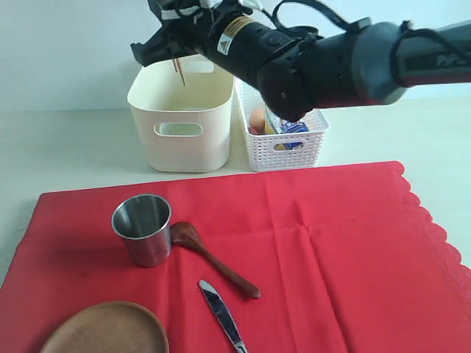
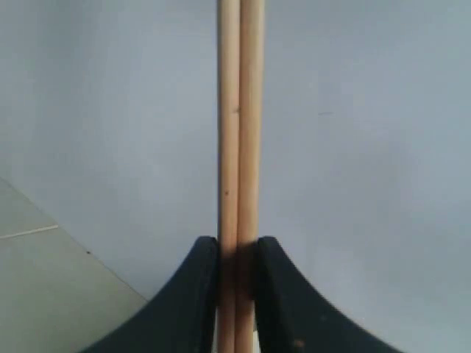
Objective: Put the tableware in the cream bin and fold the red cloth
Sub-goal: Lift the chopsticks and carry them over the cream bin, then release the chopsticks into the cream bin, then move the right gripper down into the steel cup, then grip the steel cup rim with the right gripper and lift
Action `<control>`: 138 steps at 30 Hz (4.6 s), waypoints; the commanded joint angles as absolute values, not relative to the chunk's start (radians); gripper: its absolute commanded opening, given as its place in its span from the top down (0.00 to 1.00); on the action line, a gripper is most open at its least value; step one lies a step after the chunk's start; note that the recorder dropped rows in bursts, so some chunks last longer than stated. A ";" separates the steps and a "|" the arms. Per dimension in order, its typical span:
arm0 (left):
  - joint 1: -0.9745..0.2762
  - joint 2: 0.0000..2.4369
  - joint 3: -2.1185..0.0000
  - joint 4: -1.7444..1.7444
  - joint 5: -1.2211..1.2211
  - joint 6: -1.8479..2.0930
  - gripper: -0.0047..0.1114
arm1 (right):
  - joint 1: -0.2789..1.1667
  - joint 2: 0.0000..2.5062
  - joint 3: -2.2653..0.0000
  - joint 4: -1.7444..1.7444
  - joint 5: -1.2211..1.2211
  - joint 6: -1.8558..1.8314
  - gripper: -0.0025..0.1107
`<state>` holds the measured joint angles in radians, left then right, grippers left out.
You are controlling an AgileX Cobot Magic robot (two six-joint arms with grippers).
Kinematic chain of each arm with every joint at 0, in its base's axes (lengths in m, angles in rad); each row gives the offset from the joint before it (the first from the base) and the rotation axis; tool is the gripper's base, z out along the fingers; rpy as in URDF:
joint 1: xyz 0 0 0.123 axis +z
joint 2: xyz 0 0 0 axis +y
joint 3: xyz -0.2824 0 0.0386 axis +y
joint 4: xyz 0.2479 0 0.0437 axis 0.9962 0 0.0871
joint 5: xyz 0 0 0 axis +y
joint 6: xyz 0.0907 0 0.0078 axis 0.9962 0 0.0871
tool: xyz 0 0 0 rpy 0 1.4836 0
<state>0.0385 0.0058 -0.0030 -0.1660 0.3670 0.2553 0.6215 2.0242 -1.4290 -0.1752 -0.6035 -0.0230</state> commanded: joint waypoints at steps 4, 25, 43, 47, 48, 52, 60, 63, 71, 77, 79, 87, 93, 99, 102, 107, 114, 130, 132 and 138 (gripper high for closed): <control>0.041 0.000 0.000 -0.163 0.359 0.255 0.96 | 0.617 2.168 -1.518 0.000 -0.656 -0.221 0.98; 0.037 0.000 0.000 -0.163 0.359 0.255 0.96 | 0.614 2.261 -1.535 0.400 -0.496 -0.541 0.48; 0.037 0.000 0.000 -0.163 0.359 0.255 0.96 | 0.614 1.827 -1.533 0.635 0.449 -0.786 0.45; 0.037 0.000 0.000 -0.163 0.359 0.255 0.96 | 0.614 1.793 -1.533 0.490 0.600 -0.666 0.45; 0.037 0.000 0.000 -0.163 0.359 0.255 0.96 | 0.614 1.788 -1.533 0.464 0.645 -0.643 0.45; 0.037 0.000 0.000 -0.163 0.359 0.255 0.96 | 0.614 1.781 -1.533 0.439 0.728 -0.577 0.45; 0.037 0.000 0.000 -0.163 0.359 0.255 0.96 | 0.617 1.781 -1.531 0.447 0.833 -0.536 0.45; 0.037 0.000 0.000 -0.163 0.359 0.255 0.96 | 0.617 1.781 -1.531 0.458 0.838 -0.505 0.45; 0.037 0.000 0.000 -0.163 0.359 0.255 0.96 | 0.617 1.787 -1.490 0.504 0.824 -0.499 0.45; 0.037 0.000 0.000 -0.163 0.359 0.255 0.96 | 0.617 1.818 -1.490 0.603 0.798 -0.494 0.45; 0.037 0.000 0.000 -0.163 0.359 0.255 0.96 | 0.617 1.834 -1.490 0.663 0.776 -0.494 0.45; 0.037 0.000 0.000 -0.163 0.359 0.255 0.96 | 0.617 1.892 -1.490 0.749 0.734 -0.646 0.45; 0.037 0.000 0.000 -0.163 0.359 0.255 0.96 | 0.617 1.921 -1.494 0.696 0.735 -0.734 0.45; 0.037 0.000 0.000 -0.163 0.359 0.255 0.96 | 0.617 1.927 -1.494 0.561 0.747 -0.701 0.45; 0.037 0.000 0.000 -0.163 0.359 0.255 0.96 | 0.617 1.931 -1.494 0.559 0.731 -0.701 0.45; 0.037 0.000 0.000 -0.163 0.359 0.255 0.96 | 0.617 1.951 -1.494 0.584 0.655 -0.701 0.45; 0.037 0.000 0.000 -0.163 0.359 0.255 0.96 | 0.617 2.042 -1.564 0.622 0.648 -0.711 0.45; 0.037 0.000 0.000 -0.163 0.359 0.255 0.96 | 0.685 2.204 -1.683 0.564 0.735 -0.704 0.45; 0.037 0.000 0.000 -0.163 0.359 0.255 0.96 | 0.685 2.209 -1.683 0.554 0.737 -0.704 0.45; 0.037 0.000 0.000 -0.163 0.359 0.255 0.96 | 0.685 2.214 -1.683 0.410 0.772 -0.648 0.56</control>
